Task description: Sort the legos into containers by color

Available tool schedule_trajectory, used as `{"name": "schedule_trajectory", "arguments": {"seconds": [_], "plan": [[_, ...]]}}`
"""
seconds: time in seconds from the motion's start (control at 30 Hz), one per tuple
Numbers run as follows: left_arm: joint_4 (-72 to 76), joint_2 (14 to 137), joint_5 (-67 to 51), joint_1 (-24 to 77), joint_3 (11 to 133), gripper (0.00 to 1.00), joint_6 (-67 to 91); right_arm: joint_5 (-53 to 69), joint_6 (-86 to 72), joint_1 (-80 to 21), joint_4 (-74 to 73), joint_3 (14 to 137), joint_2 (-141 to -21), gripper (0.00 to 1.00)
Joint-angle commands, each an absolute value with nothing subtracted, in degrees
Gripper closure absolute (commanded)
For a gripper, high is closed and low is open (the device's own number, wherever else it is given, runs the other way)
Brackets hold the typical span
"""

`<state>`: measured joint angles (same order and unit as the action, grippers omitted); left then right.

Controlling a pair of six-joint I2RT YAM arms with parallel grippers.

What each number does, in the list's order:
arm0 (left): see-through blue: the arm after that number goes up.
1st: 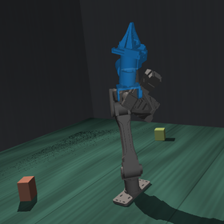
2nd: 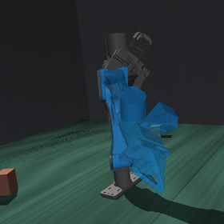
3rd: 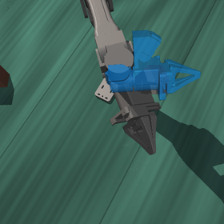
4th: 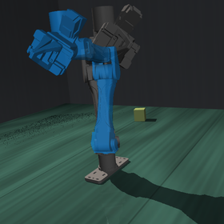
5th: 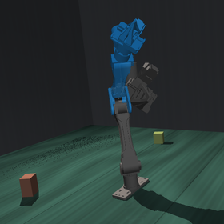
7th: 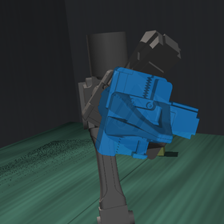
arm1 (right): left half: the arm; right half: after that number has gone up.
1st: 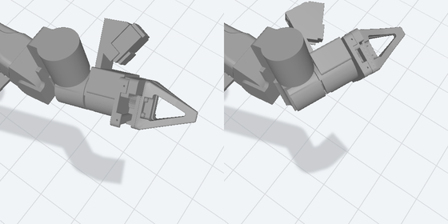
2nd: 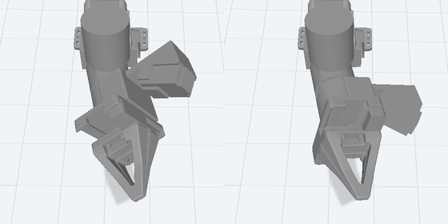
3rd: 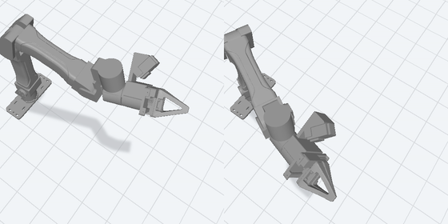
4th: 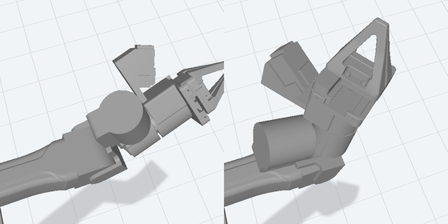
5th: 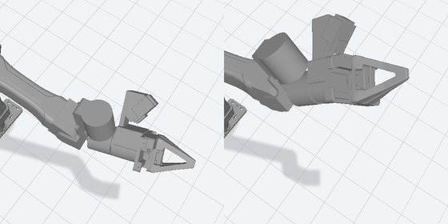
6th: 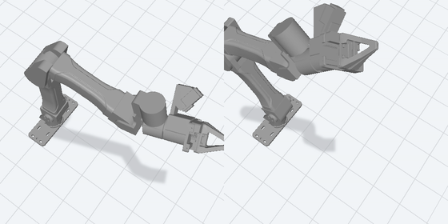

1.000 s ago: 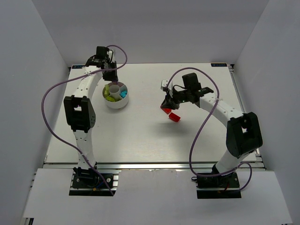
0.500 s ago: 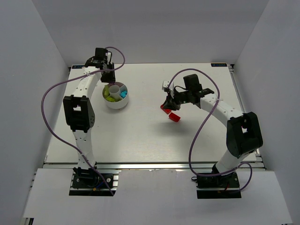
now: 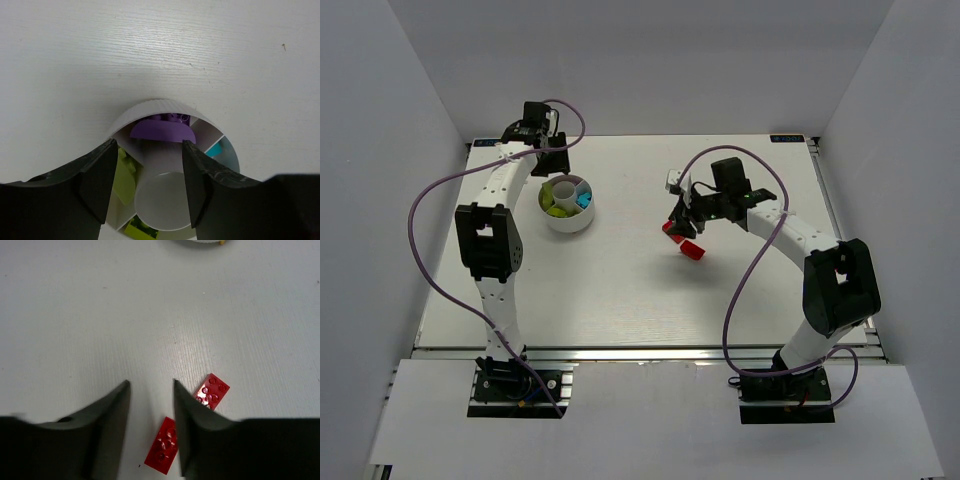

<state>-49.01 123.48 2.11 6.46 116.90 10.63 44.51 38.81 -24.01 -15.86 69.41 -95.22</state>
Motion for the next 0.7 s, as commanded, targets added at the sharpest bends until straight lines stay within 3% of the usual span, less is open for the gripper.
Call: {"name": "schedule_trajectory", "arguments": {"seconds": [0.0, 0.03, 0.07, 0.1, 0.2, 0.27, 0.37, 0.67], "plan": [[-46.94, 120.07, 5.18, 6.15, 119.35, 0.36, 12.04, 39.40, 35.18, -23.73, -11.61, 68.73, -94.39, 0.48], [-46.32, 119.19, 5.97, 6.07, 119.36, 0.36, 12.39, 37.37, 34.11, -23.73, -10.73, 68.47, -94.74, 0.37], [-45.80, 118.31, 7.37, 6.06, 119.27, 0.36, 12.91, 33.26, 33.41, -23.73, -9.42, 68.38, -94.92, 0.18], [-44.31, 116.13, 8.08, 5.89, 118.57, 0.36, 13.27, 31.05, 32.88, -23.73, -9.32, 68.55, -95.18, 0.11], [-41.15, 110.60, 10.80, 5.36, 114.29, 0.29, 14.94, 21.21, 30.59, -23.82, -7.30, 67.94, -96.32, 0.11], [-38.51, 107.16, 12.47, 4.75, 110.76, 0.15, 16.96, 16.81, 30.05, -23.91, -10.78, 69.94, -98.60, 0.11], [-35.60, 99.69, 12.04, 4.05, 101.71, 0.06, 19.33, 16.87, 31.11, -23.82, -14.58, 71.37, -100.63, 0.11], [-30.24, 77.71, 7.65, 1.85, 73.43, 0.05, 25.84, 9.49, 23.30, -29.35, -23.90, 84.18, -109.33, 0.11]]}}
